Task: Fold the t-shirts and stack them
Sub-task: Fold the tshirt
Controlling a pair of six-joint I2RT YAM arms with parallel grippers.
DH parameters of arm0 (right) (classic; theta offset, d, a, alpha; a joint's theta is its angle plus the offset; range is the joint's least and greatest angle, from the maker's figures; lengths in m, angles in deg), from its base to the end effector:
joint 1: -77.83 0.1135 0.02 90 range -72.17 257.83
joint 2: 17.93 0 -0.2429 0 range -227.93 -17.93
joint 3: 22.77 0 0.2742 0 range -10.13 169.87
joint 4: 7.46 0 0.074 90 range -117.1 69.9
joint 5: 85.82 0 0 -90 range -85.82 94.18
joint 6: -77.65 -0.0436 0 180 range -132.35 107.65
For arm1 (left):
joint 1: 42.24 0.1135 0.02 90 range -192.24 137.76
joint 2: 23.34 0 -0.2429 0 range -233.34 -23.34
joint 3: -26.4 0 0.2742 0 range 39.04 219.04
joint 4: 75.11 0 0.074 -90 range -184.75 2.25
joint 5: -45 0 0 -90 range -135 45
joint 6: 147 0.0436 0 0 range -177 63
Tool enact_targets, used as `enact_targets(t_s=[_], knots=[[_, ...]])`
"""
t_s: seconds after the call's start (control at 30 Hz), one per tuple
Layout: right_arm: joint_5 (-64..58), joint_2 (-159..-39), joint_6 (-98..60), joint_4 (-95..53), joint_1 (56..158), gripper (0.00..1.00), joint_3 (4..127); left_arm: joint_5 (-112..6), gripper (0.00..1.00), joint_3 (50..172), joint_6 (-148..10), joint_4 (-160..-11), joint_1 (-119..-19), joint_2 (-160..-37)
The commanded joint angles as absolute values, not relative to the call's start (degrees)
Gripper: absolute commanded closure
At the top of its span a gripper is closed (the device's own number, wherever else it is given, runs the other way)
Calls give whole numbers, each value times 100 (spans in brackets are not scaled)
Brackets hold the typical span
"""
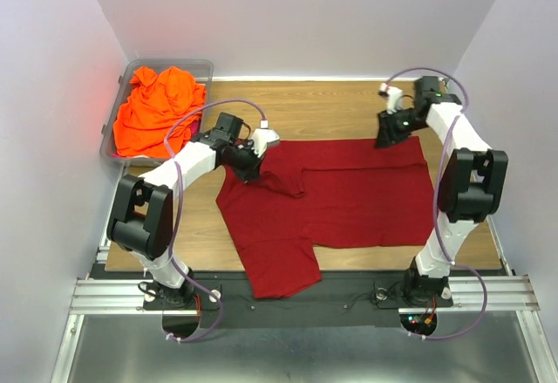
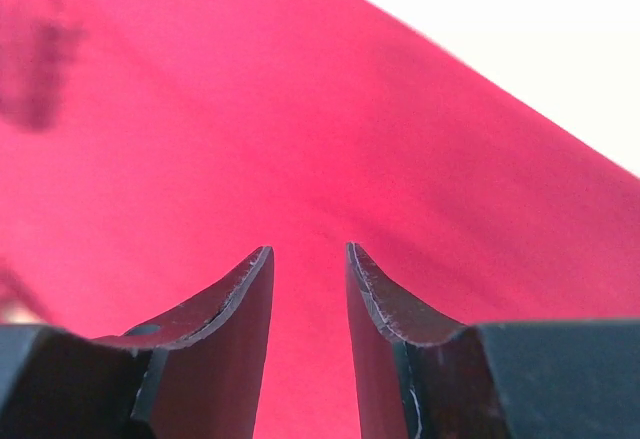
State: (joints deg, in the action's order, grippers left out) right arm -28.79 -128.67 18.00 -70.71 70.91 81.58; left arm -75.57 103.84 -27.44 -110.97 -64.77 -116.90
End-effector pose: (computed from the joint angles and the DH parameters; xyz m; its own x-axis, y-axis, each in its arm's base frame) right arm 0.4168 -0.0267 0.2065 -0.7593 -0.3349 -0.5580 -0.5452 0.7955 0.2645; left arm 0.3307 -0.1612 0.1919 -0.3275 0.5957 -0.7334 0.8976 0.4385 -0.0447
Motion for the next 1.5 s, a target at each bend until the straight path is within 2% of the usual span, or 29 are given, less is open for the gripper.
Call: enact_targets(t_s=[0.0,0.27,0.4,0.6,1.17,1.4,1.47], knots=[[-3869,-12481,1350,-7196,7905,59,7918,-7928,100,10145,-2659,-11245,-6501,-11264],[-4231,-12973,119,-6564,9118,59,7425,-7840,100,9802,-2756,-11148,-6501,-10965],[-4301,-13122,-373,-6115,9505,55,7285,-7814,100,9758,-2800,-11104,-6483,-10904],[-4292,-13333,-874,-5755,9778,50,7301,-7831,100,9784,-2809,-11078,-6474,-10974],[-4477,-13878,-1374,-5596,10323,49,7513,-7928,100,9802,-2765,-11104,-6351,-10948],[-4539,-13905,-1464,-5588,10332,50,7513,-7963,100,9828,-2765,-11086,-6299,-10991],[-4530,-13905,-1473,-5587,10341,60,7495,-7972,100,9846,-2774,-11086,-6299,-10983]])
